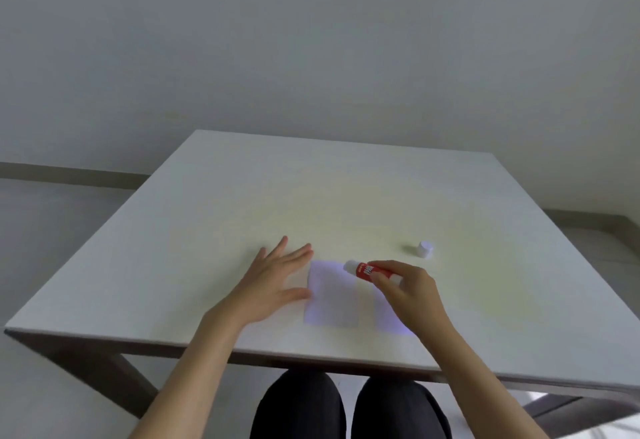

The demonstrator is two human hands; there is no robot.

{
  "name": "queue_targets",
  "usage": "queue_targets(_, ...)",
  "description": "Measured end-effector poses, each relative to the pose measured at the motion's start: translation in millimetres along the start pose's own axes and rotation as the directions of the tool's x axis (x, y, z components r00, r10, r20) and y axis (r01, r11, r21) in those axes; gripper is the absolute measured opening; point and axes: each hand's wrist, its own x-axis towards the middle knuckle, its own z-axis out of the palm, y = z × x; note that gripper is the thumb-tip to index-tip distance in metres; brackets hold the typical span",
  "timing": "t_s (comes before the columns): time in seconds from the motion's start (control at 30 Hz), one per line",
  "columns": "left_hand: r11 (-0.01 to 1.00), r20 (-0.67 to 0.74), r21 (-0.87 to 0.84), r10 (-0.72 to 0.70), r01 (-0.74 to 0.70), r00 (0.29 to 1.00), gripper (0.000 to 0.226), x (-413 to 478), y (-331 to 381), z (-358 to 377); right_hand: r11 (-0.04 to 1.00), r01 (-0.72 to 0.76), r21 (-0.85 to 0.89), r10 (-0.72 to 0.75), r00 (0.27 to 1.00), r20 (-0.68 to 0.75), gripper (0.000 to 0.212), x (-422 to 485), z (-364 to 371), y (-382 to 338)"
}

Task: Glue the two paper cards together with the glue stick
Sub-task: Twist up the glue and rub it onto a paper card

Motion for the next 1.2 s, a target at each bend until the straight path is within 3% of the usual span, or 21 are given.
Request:
queue_targets(0.07,0.999,0.069,0.019,0.047,-0.048,0.996,0.079,8.4,0.0,4.2,0.999,0.035,-0.040,-0.034,0.999,0.015,0.017,6.9,11.3,-7.1)
queue_targets(0.3,0.995,0.119,0.096,0.027,-0.039,0.993,0.090,17.4,-6.7,8.7,0.949,0.167,-0.267,-0.165,0.986,0.033,0.021,11.5,37.1,-13.3)
queue_targets(0.4,0.996,0.141,0.081,0.020,-0.032,0.990,0.095,18.4,-7.8,8.4,0.909,0.333,-0.250,-0.301,0.941,0.157,0.019,-7.9,39.1,-14.0)
queue_targets(0.5,0.993,0.182,0.110,0.010,-0.031,0.983,0.103,18.2,-9.7,7.3,0.898,0.393,-0.198,-0.331,0.900,0.283,0.023,-15.0,29.3,-9.4)
queue_targets(0.57,0.991,0.206,0.130,0.004,-0.032,0.979,0.106,20.4,-10.4,3.7,0.921,0.337,-0.195,-0.298,0.933,0.203,0.018,-1.1,20.9,-3.8)
queue_targets(0.63,0.989,0.206,0.144,0.005,-0.035,0.979,0.104,25.1,-10.7,-1.7,0.947,0.226,-0.230,-0.224,0.974,0.036,0.018,15.5,14.2,1.8)
queue_targets(0.7,0.990,0.202,0.139,0.004,-0.032,0.979,0.103,28.7,-9.7,-6.3,0.937,0.232,-0.262,-0.239,0.971,0.003,0.018,15.7,17.4,1.2)
queue_targets(0.8,0.987,0.215,0.159,0.000,-0.035,0.977,0.107,28.7,-7.0,-6.1,0.879,0.425,-0.214,-0.392,0.902,0.182,0.023,-11.5,26.0,-2.9)
queue_targets(0.87,0.990,0.177,0.133,-0.062,0.039,0.982,0.108,11.2,-8.7,-5.0,0.836,0.515,-0.190,-0.432,0.831,0.351,0.026,-17.1,24.6,-7.8)
queue_targets(1.0,0.989,0.178,0.144,-0.062,0.036,0.982,0.103,9.6,-14.4,-8.0,0.917,0.311,-0.248,-0.288,0.949,0.125,0.022,10.9,16.4,-3.4)
queue_targets(1.07,0.989,0.197,0.145,-0.050,0.022,0.979,0.102,11.8,-10.5,-4.6,0.908,0.313,-0.279,-0.300,0.950,0.091,0.021,0.6,13.4,4.5)
queue_targets(1.2,0.986,0.229,0.167,-0.027,-0.012,0.973,0.103,17.7,0.5,-0.8,0.869,0.453,-0.199,-0.368,0.860,0.353,0.028,-30.9,-0.9,11.7)
